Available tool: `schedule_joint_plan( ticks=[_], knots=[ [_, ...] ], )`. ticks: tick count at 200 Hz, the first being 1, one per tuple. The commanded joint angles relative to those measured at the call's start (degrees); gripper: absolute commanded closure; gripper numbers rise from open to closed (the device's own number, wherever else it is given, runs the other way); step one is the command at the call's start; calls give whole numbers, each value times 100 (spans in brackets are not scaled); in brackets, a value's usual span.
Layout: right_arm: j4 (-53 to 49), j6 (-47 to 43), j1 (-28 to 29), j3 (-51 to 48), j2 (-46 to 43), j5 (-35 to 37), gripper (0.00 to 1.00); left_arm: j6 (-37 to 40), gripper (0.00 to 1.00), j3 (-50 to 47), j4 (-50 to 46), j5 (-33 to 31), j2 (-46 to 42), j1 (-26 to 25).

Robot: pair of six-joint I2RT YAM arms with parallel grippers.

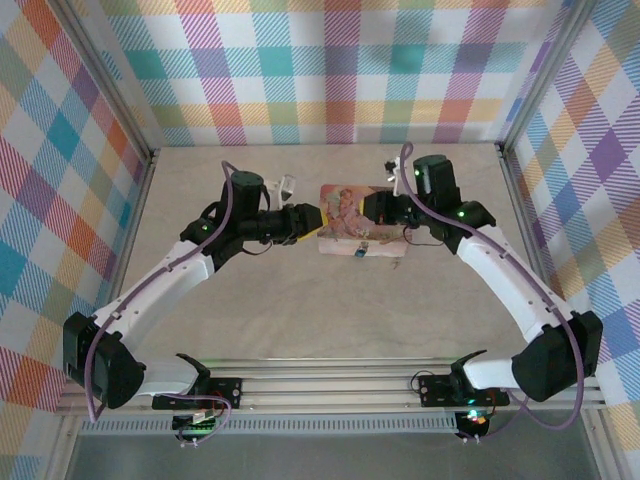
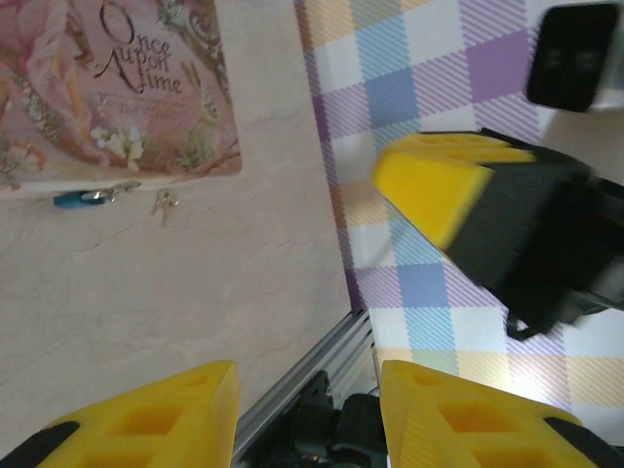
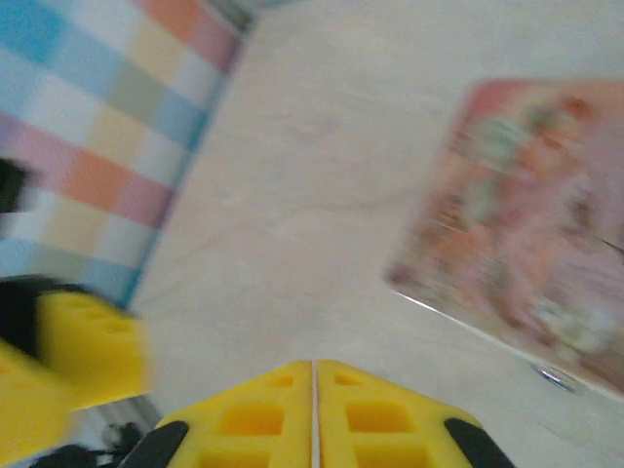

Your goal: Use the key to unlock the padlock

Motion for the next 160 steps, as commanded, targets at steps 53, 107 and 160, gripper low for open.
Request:
schedule_joint_plan(
  ticks=[53, 107, 160],
  knots=[
    [-161, 216, -160, -1591, 251, 1285, 73, 605, 58, 305, -719, 168, 535, 61],
    [887, -921, -221, -2016, 976, 1898, 70, 841, 58, 484, -1003, 200, 818, 66],
    [804, -1045, -441, -1436, 1988, 1973, 70, 956, 58, 720, -1160, 180, 1068, 75]
  ],
)
